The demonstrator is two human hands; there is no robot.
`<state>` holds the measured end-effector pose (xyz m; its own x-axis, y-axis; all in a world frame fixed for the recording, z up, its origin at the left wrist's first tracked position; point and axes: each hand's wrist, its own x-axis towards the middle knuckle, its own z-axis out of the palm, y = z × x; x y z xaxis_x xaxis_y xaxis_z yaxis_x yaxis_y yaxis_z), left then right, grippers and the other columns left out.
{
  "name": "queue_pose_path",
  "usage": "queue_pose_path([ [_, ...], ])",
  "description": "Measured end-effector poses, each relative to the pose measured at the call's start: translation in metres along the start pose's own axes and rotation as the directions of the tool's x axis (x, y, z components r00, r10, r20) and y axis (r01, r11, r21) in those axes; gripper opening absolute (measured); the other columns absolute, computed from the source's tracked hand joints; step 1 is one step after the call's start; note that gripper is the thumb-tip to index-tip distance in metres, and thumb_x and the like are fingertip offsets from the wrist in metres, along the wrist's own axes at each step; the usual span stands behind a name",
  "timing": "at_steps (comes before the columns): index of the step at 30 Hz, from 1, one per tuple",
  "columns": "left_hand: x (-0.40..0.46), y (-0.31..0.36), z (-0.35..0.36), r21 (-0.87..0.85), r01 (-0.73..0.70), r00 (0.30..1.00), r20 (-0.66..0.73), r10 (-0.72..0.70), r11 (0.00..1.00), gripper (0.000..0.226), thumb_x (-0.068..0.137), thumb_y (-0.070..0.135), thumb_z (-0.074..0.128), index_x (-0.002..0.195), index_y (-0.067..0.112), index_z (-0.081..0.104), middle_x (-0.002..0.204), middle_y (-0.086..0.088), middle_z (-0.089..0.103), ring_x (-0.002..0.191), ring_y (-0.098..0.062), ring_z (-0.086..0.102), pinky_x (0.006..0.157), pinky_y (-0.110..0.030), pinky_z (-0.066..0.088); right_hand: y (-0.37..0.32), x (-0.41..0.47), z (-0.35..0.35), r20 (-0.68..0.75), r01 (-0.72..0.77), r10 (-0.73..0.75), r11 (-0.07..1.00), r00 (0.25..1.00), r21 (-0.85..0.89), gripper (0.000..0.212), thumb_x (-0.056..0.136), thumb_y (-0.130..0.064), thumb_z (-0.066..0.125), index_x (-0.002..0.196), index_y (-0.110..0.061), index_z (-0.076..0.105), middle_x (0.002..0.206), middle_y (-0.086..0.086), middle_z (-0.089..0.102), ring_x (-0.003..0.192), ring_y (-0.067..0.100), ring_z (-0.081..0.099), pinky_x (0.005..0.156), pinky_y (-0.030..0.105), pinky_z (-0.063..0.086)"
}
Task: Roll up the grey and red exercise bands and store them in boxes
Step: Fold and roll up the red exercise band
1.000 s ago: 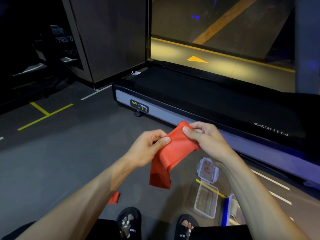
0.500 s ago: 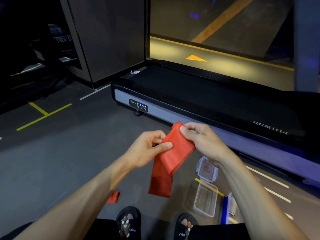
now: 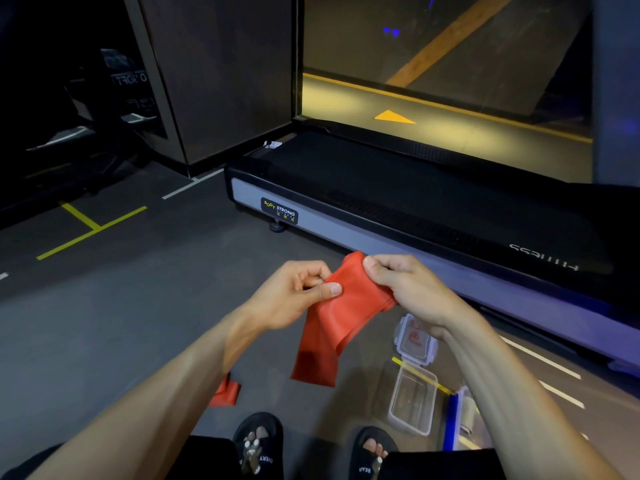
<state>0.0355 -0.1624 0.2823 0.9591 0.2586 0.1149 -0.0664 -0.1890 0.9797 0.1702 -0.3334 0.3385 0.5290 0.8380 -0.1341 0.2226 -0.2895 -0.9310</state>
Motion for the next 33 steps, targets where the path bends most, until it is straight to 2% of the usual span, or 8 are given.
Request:
queue_pose_path([
  [7, 0.002, 0.000, 0.002, 0.076, -0.045, 0.997, -0.060, 0.050, 0.996, 0.024, 0.095, 0.020, 0.069, 0.075, 0.018, 0.056, 0.060, 0.011, 0.056, 0.055, -0.004, 0.043, 0.056, -0.019, 0.036, 0.002, 0.003, 0.013, -0.076, 0.062, -0.056, 0.994, 0.996, 0.088, 0.022, 0.105, -0.024, 0.055, 0.111, -0.008, 0.068, 0.102, 0.031, 0.070, 0.082, 0.026, 0.061, 0.076, 0.039, 0.047],
  [11, 0.000, -0.004, 0.006, 0.130, -0.046, 0.991, -0.120, 0.062, 0.990, 0.030, 0.094, 0.033, 0.071, 0.073, 0.020, 0.054, 0.059, 0.012, 0.054, 0.055, -0.006, 0.041, 0.056, -0.025, 0.035, 0.003, 0.005, 0.020, -0.077, 0.069, -0.075, 0.995, 0.994, -0.075, 0.023, 0.107, -0.033, 0.049, 0.105, -0.016, 0.066, 0.084, 0.002, 0.070, 0.074, 0.012, 0.060, 0.072, 0.031, 0.047],
  [14, -0.001, -0.010, 0.008, 0.151, -0.049, 0.982, -0.172, 0.076, 0.987, 0.037, 0.085, 0.052, 0.069, 0.072, 0.022, 0.052, 0.061, 0.005, 0.051, 0.060, -0.014, 0.039, 0.059, -0.032, 0.031, 0.004, 0.005, 0.026, -0.048, 0.111, -0.124, 0.970, 0.991, -0.215, 0.027, 0.096, -0.049, 0.061, 0.111, -0.026, 0.060, 0.104, -0.006, 0.071, 0.094, 0.012, 0.068, 0.085, 0.034, 0.052],
  [18, -0.001, -0.006, 0.006, -0.014, -0.071, 0.991, -0.116, 0.069, 0.997, 0.022, 0.094, 0.030, 0.070, 0.080, 0.021, 0.057, 0.069, -0.002, 0.052, 0.067, -0.016, 0.044, 0.061, -0.029, 0.037, 0.000, 0.008, 0.019, -0.057, 0.168, -0.194, 0.936, 0.979, -0.308, 0.019, 0.098, -0.040, 0.063, 0.112, -0.027, 0.064, 0.107, -0.007, 0.071, 0.099, 0.010, 0.067, 0.088, 0.032, 0.051],
  [22, -0.005, -0.005, -0.005, -0.028, 0.014, 1.000, 0.025, -0.013, 1.000, 0.014, 0.093, 0.014, 0.071, 0.104, 0.010, 0.063, 0.096, -0.006, 0.069, 0.091, -0.015, 0.064, 0.086, -0.028, 0.052, -0.007, 0.009, 0.011, -0.003, 0.218, -0.246, 0.865, 0.969, -0.451, 0.021, 0.103, -0.036, 0.056, 0.115, -0.024, 0.068, 0.107, -0.009, 0.069, 0.100, 0.009, 0.064, 0.088, 0.030, 0.047],
  [26, -0.014, -0.013, -0.025, 0.189, 0.170, 0.971, 0.135, -0.197, 0.967, 0.061, 0.082, 0.019, 0.085, 0.133, 0.023, 0.052, 0.130, 0.002, 0.063, 0.120, -0.008, 0.061, 0.100, -0.025, 0.052, -0.015, 0.011, 0.003, -0.011, 0.246, -0.283, 0.853, 0.959, -0.461, 0.024, 0.105, -0.033, 0.054, 0.118, -0.021, 0.069, 0.109, -0.005, 0.066, 0.103, 0.013, 0.063, 0.093, 0.035, 0.047],
  [29, -0.023, -0.031, -0.044, 0.480, 0.225, 0.967, -0.005, -0.253, 0.848, 0.056, 0.076, 0.020, 0.089, 0.116, 0.030, 0.051, 0.122, 0.007, 0.060, 0.114, -0.006, 0.061, 0.088, -0.015, 0.049, -0.023, 0.012, 0.004, -0.005, 0.289, -0.325, 0.849, 0.946, -0.443, 0.028, 0.104, -0.038, 0.053, 0.117, -0.020, 0.070, 0.110, -0.003, 0.070, 0.103, 0.013, 0.065, 0.095, 0.040, 0.049],
  [33, -0.034, -0.054, -0.055, 0.525, 0.262, 0.952, 0.000, -0.308, 0.810, 0.041, 0.075, 0.020, 0.089, 0.100, 0.032, 0.059, 0.107, 0.008, 0.067, 0.100, -0.007, 0.067, 0.076, -0.011, 0.050, -0.032, 0.017, 0.006, 0.009, 0.327, -0.359, 0.838, 0.933, -0.438, 0.029, 0.103, -0.039, 0.053, 0.116, -0.020, 0.070, 0.108, 0.000, 0.069, 0.102, 0.014, 0.065, 0.095, 0.043, 0.048],
])
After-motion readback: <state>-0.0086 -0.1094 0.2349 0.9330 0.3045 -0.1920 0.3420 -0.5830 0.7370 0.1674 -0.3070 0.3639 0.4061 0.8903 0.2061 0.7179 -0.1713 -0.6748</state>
